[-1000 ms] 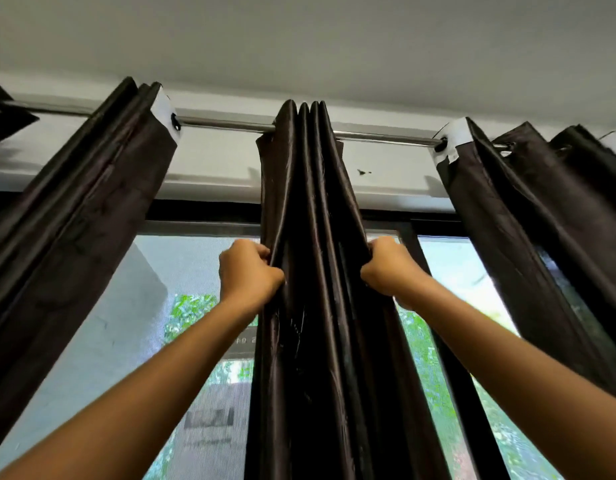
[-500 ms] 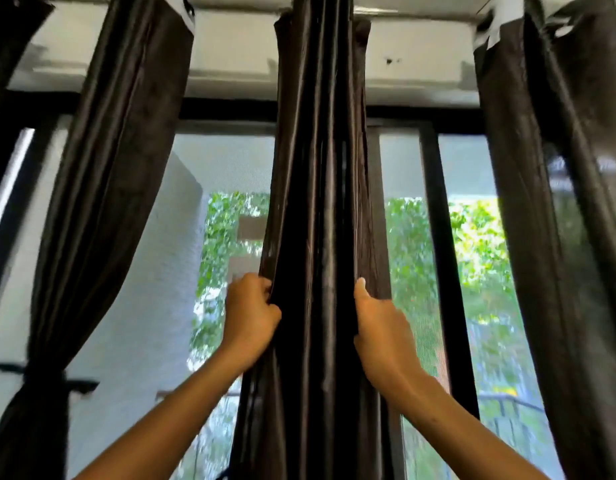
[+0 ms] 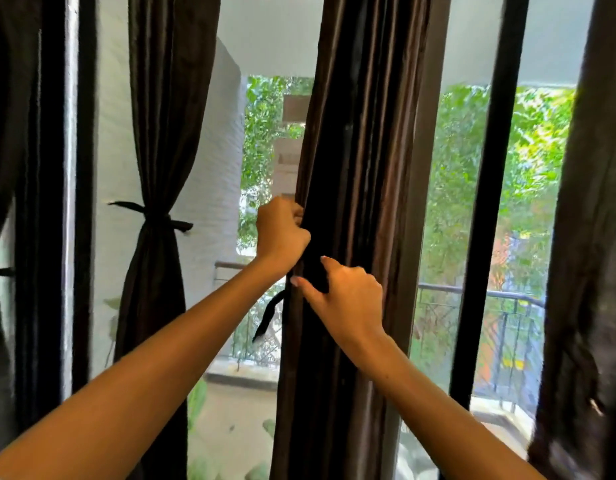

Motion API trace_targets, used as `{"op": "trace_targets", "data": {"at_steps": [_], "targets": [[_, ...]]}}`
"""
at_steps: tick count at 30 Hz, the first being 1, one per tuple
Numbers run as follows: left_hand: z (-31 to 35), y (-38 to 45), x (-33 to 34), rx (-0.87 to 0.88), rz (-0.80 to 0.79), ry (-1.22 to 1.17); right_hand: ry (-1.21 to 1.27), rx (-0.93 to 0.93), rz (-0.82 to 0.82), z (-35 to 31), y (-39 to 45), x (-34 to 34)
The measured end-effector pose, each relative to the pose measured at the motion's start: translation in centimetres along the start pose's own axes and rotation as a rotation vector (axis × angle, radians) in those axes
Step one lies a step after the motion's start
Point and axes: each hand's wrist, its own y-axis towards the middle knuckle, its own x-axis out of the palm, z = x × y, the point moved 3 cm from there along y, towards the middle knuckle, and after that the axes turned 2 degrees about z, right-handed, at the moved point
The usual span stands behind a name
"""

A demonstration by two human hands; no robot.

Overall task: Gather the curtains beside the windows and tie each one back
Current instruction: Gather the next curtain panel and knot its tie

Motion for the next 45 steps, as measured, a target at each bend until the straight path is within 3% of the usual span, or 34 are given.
{"op": "trace_targets", "data": {"at_steps": [1,3,7,10,14,18,21,26,30,39,45], "targets": [[0.1,-0.2,-0.2,0.001,-0.008,-0.023,0.004,0.054,-0.081,-0.1,-0.4,0.9],[0.2,-0.6,-0.5,-0.015,-0.015,-0.106,0.035,0.145,-0.075,0.1,-0.6,1.8],[-1.7,-1.6,-0.5,-0.099,-0.055,-0.412,0.162,0.249,0.11,1.4,-1.2,3.7],[-5.6,-2.8,0.7,-0.148,-0.045,-0.411,0.355,0.357,0.243,3.0,-2.1,4.5],[-10.0,-4.0,3.8,-0.23,-0.235,-0.367,0.545,0.471,0.288,4.2,-3.1,5.8],[-11.1,-4.3,5.9,-0.211,-0.379,-0.473,0.587,0.504,0.336,4.3,-4.0,6.7],[-12.2,-4.3,6.6,-0.222,-0.347,-0.523,0.534,0.531,0.394,4.4,-4.8,7.2],[-14.0,-4.4,5.1,-0.149,-0.25,-0.482,0.345,0.461,0.5,3.1,-5.6,8.7],[-15.8,-4.2,3.3,-0.059,-0.192,-0.405,0.277,0.32,0.431,-0.2,-5.3,11.9],[-16.8,-4.5,0.4,0.059,-0.154,-0.398,0.459,0.232,0.318,-5.1,-3.8,15.6],[-18.1,-3.3,0.0,-0.031,-0.141,-0.413,0.575,0.21,0.251,-5.0,-2.7,16.2]]}}
